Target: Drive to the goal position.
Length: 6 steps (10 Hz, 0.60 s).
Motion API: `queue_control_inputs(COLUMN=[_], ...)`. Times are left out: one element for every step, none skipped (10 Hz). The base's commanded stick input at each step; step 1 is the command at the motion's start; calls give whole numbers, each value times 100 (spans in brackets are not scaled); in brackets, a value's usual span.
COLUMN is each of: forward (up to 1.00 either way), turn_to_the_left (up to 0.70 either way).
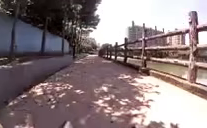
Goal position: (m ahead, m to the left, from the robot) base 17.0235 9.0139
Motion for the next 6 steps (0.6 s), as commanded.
queue_control_inputs(forward=[70,70,70,70,70,70], turn_to_the_left=[0,0,0,0,0,0])
